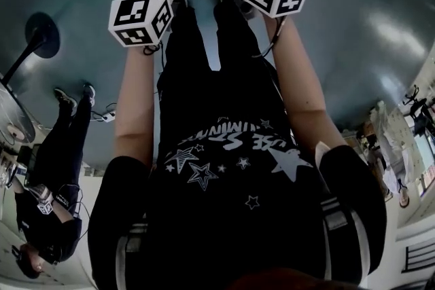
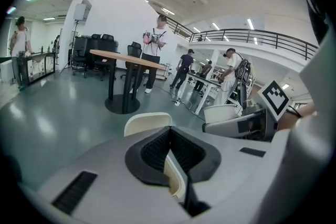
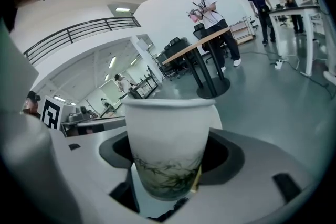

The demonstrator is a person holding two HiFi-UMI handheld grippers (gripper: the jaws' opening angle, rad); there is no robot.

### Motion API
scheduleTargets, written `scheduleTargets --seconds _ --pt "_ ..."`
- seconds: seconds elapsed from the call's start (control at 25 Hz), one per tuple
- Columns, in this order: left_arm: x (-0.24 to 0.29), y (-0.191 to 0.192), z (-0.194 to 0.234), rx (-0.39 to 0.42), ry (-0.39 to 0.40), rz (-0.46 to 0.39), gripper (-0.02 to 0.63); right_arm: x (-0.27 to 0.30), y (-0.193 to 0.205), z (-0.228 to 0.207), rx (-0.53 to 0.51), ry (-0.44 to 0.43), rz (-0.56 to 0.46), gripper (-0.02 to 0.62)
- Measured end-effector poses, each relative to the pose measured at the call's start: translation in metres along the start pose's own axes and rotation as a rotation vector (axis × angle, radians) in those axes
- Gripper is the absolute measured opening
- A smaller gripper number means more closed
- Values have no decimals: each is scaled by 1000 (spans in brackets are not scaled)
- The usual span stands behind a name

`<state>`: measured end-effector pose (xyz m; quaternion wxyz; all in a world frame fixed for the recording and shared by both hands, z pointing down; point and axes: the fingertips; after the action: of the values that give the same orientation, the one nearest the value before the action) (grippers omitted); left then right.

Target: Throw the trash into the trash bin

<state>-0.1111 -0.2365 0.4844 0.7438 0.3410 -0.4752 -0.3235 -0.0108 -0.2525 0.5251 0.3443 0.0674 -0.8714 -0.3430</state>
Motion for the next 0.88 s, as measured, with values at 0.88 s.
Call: scheduleTargets --seconds 0.88 --pt "63 108 51 -108 -58 135 11 94 88 -45 44 -15 163 324"
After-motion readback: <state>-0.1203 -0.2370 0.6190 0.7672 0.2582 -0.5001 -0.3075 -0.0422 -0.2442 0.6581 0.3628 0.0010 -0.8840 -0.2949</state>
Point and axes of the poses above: the fingertips, and each gripper's own axes: x forward along the fingers, z to its left, y out of its underside, and after that the axes turned 2 degrees about z, right-handed
